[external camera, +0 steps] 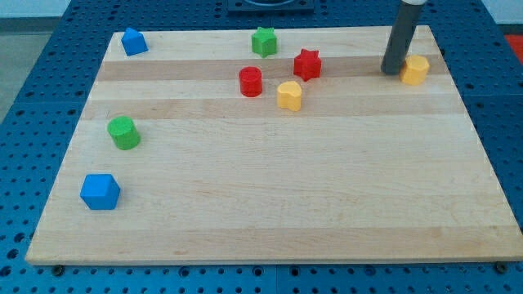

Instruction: Move the hexagon to the top right corner of the board

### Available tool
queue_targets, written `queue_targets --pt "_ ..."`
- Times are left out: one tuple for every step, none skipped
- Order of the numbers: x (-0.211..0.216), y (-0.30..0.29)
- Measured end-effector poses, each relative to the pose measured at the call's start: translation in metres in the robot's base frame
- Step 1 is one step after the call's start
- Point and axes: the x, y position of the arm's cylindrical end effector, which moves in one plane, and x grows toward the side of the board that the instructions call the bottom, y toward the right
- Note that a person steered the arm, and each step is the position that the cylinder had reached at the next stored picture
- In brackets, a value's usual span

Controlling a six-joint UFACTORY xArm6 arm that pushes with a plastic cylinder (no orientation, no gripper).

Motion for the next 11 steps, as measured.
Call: queue_targets --pt "0.050 -0.018" --pt "0.071 0.016" --pt "0.060 0.064" --pt "0.016 0.070" --pt "-0.017 0.059" --pt "0.000 0.061" --pt "0.029 0.047" --pt "0.020 0.007" --pt "-0.019 0.008" --pt "-0.035 0.009" --pt "-0.015 0.006"
